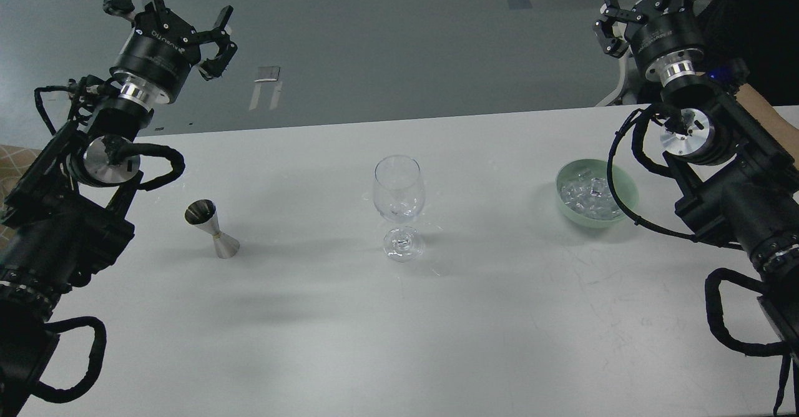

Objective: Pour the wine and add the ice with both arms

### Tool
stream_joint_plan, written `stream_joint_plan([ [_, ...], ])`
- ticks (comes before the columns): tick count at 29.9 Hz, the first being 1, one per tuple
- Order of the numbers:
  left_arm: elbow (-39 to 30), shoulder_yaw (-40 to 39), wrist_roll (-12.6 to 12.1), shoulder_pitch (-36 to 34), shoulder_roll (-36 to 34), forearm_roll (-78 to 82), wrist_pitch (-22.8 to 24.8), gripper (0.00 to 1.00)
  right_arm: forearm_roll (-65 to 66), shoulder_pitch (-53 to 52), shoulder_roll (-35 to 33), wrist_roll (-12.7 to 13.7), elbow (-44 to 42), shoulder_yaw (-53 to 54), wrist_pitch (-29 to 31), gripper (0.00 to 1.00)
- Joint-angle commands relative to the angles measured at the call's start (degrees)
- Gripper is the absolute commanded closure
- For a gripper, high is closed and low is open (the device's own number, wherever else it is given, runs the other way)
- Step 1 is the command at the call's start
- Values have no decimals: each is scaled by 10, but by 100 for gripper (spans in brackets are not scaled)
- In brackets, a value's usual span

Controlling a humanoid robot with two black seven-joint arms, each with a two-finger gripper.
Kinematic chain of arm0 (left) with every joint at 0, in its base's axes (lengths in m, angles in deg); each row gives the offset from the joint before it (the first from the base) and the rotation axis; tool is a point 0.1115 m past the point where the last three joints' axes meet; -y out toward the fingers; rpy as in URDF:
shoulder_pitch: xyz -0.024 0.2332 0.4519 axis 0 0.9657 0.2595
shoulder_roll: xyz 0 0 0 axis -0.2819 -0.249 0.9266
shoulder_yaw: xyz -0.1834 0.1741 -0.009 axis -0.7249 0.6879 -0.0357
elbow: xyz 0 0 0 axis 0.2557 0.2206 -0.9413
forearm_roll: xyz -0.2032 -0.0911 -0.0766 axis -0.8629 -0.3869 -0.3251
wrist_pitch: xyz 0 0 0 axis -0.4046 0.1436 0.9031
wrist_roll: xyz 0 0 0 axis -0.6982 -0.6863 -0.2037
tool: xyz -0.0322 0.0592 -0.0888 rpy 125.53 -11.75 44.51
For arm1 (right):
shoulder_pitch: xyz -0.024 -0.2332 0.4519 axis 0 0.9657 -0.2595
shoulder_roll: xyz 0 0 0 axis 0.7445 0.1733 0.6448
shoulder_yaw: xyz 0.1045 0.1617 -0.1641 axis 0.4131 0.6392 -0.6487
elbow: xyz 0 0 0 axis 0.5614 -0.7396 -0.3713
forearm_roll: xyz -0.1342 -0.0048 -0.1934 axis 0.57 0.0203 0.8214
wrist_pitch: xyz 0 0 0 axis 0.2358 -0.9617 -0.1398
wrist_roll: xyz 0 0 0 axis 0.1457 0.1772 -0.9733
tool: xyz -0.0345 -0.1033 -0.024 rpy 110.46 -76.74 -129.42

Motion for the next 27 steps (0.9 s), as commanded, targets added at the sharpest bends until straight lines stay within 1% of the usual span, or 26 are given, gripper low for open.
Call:
stream_joint_plan([
  [1, 0, -1, -1, 0, 0, -12, 0, 1, 0, -3, 2, 1, -1, 0, 0, 0],
  [3, -1, 0, -5, 1, -1, -21, 0, 1, 1, -3, 3, 1, -1, -1, 0, 0],
  [4, -1, -1, -16, 1, -1, -24, 0, 1, 1, -2, 4, 1, -1, -3, 0, 0],
  [5, -1, -2, -32, 1, -2, -28, 0, 1, 1, 0, 4, 1, -1, -9, 0, 0],
  [8, -1, -1, -51, 1, -6, -52, 0, 1, 1, 3, 4, 1, -1, -17, 0, 0],
  [14, -5, -1, -46, 1, -7, -66, 0, 1, 1, 3, 5, 0, 1, -18, 0, 0],
  [17, -8, -1, -46, 1, -7, -66, 0, 1, 1, 3, 19, -1, 2, -18, 0, 0],
  [18, -8, -1, -46, 1, -7, -67, 0, 1, 2, 2, 27, -1, 2, -18, 0, 0],
  [19, -8, -1, -53, 1, -7, -66, 0, 1, 2, 2, 31, -1, 3, -18, -1, 0],
  [27, -17, -1, -54, 2, -9, -67, 0, 1, 2, 3, 31, -1, 4, -20, 0, 0],
])
